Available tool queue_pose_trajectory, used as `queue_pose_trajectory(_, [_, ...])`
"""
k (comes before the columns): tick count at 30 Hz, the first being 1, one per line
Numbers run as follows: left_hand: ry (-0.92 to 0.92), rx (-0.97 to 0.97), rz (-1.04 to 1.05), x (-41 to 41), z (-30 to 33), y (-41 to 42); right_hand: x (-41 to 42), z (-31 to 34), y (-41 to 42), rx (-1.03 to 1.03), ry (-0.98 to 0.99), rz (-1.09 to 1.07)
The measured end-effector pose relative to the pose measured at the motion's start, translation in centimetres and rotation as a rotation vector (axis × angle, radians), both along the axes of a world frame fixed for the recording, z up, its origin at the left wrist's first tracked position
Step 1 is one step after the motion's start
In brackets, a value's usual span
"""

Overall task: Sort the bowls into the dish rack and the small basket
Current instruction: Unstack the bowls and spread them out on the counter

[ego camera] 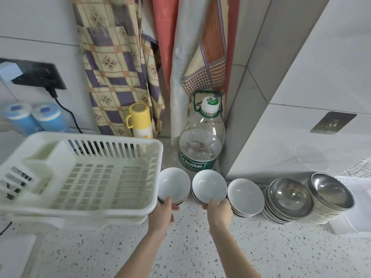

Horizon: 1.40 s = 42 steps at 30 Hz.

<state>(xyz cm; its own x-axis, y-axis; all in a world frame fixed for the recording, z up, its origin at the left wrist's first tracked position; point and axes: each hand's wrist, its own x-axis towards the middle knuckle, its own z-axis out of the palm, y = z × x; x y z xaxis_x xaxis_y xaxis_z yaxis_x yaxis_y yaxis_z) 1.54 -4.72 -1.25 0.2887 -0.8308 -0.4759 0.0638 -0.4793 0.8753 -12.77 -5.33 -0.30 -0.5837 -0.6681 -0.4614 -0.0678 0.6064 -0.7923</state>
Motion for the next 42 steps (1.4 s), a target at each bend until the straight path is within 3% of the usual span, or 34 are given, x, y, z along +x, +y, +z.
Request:
queue_pose_trajectory(14, [0.154, -0.006, 0.07, 0.1, -0.6, -0.2, 0.9, 1.0, 0.6, -0.235, 0.04, -0.071])
queue_pose_trajectory(28, [0.25, -0.219, -0.09, -0.8, 0.7, 1.6, -1.2, 4.5, 5.4, -0.532, -0.044, -0.124])
queue_pose_trajectory(42, [0.156, -0.14, -0.1, -1.1, -0.3, 10.2, -4.5, 2.2, 12.6, -0.451, -0.143, -0.002])
